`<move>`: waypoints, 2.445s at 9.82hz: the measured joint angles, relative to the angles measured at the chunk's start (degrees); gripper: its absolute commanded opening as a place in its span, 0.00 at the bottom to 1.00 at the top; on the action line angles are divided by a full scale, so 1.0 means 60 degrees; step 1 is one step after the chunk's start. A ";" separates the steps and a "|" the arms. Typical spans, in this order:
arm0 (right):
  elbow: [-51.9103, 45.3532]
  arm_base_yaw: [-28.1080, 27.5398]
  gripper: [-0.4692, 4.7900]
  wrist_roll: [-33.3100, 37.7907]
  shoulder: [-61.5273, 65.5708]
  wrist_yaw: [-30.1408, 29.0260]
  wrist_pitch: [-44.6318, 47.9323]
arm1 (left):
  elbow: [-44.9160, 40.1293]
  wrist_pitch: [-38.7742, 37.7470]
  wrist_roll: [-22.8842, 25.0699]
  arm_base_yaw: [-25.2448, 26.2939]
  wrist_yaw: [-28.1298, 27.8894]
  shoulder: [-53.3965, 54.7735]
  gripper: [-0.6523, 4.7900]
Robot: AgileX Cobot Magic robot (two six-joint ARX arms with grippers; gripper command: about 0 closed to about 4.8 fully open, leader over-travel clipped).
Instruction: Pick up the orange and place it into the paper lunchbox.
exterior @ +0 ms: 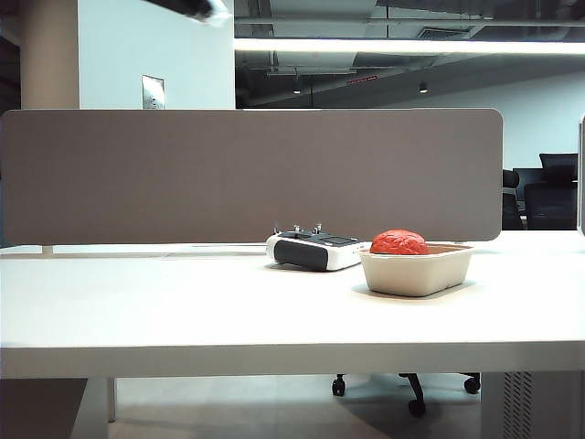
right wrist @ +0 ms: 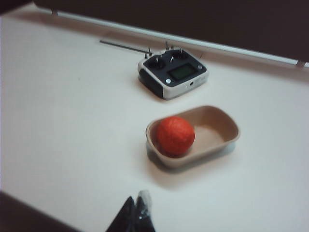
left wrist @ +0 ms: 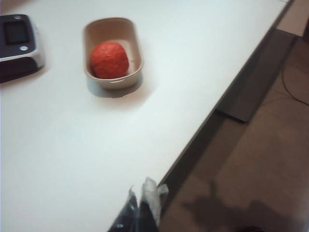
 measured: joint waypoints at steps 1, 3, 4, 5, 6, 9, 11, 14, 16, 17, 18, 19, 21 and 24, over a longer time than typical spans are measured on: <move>-0.0186 -0.0004 0.08 0.0000 -0.0168 0.0007 0.0284 | -0.0262 0.0095 -0.0011 0.0000 -0.0146 -0.0233 0.11; -0.1599 -0.0007 0.08 0.0000 -0.1348 0.0007 0.1005 | -0.2528 0.1461 -0.0222 0.0000 -0.0583 -0.1778 0.11; -0.2062 -0.0007 0.08 0.0000 -0.1727 0.0007 0.0914 | -0.4109 0.2823 -0.0641 0.0000 -0.0586 -0.2827 0.11; -0.2062 -0.0007 0.08 0.0000 -0.1785 0.0000 0.0831 | -0.4459 0.3213 -0.0841 0.0000 -0.0586 -0.3053 0.11; -0.2062 -0.0007 0.08 0.0000 -0.1821 0.0000 0.0641 | -0.5901 0.4787 -0.2073 0.0000 -0.0583 -0.3880 0.11; -0.2062 -0.0007 0.08 0.0000 -0.1821 -0.0004 0.0637 | -0.6266 0.5020 -0.1741 0.0000 -0.0739 -0.4459 0.11; -0.2062 -0.0007 0.08 0.0000 -0.1821 -0.0004 0.0637 | -0.6379 0.5016 -0.1687 0.0291 -0.1056 -0.5282 0.11; -0.2062 -0.0007 0.08 0.0000 -0.1825 -0.0004 0.0634 | -0.7581 0.4506 -0.1690 0.3876 -0.0441 -0.8258 0.11; -0.2062 -0.0007 0.08 0.0000 -0.1825 -0.0004 0.0637 | -0.7584 0.4087 -0.1687 0.4339 -0.0477 -0.8553 0.11; -0.2062 -0.0007 0.08 0.0000 -0.1825 -0.0004 0.0637 | -0.7632 0.3417 -0.1683 0.4816 -0.0736 -0.8812 0.11; -0.2062 -0.0011 0.08 0.0000 -0.1902 -0.0004 0.0568 | -0.8641 0.3089 -0.1683 0.5730 -0.0827 -0.9092 0.11; -0.2062 -0.0007 0.08 0.0000 -0.1902 -0.0004 0.0572 | -0.8641 0.3115 -0.1683 0.5887 -0.0831 -0.9092 0.11; -0.2062 -0.0007 0.08 0.0000 -0.1902 -0.0004 0.0568 | -0.8641 0.3136 -0.1683 0.6448 -0.0820 -0.9092 0.11; -0.2062 -0.0011 0.08 0.0000 -0.1902 -0.0004 0.0568 | -0.8641 0.3672 -0.1253 0.7249 -0.0459 -0.9092 0.11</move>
